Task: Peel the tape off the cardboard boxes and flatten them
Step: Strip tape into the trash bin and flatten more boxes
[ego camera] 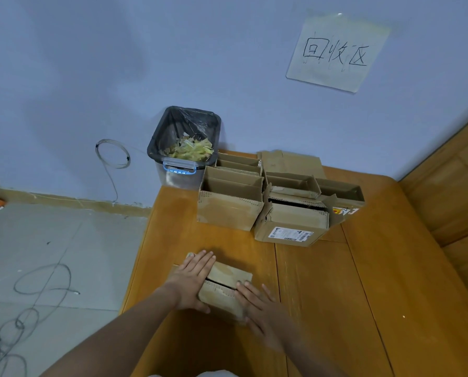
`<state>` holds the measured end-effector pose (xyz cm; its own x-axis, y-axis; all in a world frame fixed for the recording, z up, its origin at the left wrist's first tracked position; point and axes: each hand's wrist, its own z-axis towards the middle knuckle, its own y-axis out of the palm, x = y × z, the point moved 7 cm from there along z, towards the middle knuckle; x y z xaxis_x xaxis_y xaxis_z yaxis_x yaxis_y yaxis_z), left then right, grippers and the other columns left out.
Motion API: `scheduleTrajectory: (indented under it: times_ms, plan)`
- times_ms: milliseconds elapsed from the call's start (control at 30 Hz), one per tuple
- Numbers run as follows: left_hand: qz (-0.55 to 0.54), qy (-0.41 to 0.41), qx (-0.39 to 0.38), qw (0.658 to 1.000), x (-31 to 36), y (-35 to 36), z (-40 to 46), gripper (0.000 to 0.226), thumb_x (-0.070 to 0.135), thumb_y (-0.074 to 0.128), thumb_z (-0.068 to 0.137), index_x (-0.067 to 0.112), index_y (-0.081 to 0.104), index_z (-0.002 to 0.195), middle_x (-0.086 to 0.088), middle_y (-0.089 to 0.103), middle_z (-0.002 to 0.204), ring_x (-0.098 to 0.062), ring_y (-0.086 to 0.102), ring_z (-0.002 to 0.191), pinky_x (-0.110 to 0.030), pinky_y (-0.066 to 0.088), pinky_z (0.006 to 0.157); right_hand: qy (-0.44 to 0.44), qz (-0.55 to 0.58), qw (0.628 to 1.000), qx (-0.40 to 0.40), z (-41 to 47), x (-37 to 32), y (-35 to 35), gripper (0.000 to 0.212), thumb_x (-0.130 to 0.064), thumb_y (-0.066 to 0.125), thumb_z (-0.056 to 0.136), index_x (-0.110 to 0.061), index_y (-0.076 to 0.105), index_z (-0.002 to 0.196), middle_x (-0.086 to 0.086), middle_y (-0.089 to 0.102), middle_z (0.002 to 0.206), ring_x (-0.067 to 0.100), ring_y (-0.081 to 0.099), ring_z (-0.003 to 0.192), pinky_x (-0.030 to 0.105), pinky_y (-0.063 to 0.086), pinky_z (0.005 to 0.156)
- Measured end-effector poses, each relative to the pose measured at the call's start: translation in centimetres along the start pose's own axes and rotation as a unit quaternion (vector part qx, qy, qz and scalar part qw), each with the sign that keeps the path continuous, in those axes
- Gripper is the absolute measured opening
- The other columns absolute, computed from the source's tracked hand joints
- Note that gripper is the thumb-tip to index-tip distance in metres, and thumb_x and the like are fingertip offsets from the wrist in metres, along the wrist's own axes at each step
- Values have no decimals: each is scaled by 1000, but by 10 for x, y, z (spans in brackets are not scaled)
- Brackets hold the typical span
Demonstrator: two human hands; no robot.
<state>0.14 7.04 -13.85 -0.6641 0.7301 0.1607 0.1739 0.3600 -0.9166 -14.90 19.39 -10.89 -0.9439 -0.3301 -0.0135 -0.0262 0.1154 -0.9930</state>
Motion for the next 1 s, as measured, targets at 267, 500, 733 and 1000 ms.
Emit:
scheduleTrajectory:
  times_ms: [267, 500, 733, 1000]
  plan:
    - [-8, 0, 4, 1000, 0, -1, -1, 128, 77, 56, 72, 13, -23, 150, -3, -25, 159, -19, -27, 144, -37, -21, 114, 13, 19, 999, 41, -27, 9, -9, 57, -39, 57, 79, -23, 56, 134, -7, 50, 142, 15, 50, 129, 30, 47, 99]
    - [-5, -2, 0, 1000, 0, -2, -1, 129, 78, 55, 73, 12, -24, 149, -3, -26, 159, -20, -27, 145, -38, -21, 114, 54, 103, 982, 146, -24, 18, -28, 34, -21, 75, 76, -17, 69, 109, -5, 66, 113, 7, 60, 103, 14, 47, 82]
    - [-26, -3, 9, 1000, -3, -4, -2, 128, 80, 54, 71, 13, -21, 151, -3, -20, 161, -19, -22, 146, -37, -19, 116, 13, 83, 989, 119, -5, 4, -13, 51, -38, 45, 92, -21, 45, 141, -1, 44, 147, 16, 41, 133, 35, 39, 107]
    - [-146, 4, 58, 988, -18, -13, -10, 125, 75, 63, 69, 18, -8, 154, 0, -3, 162, -18, -11, 148, -30, -20, 112, 40, 83, 993, 77, 6, 4, -8, 59, -43, 42, 95, -20, 32, 149, 0, 28, 155, 21, 28, 142, 45, 25, 109]
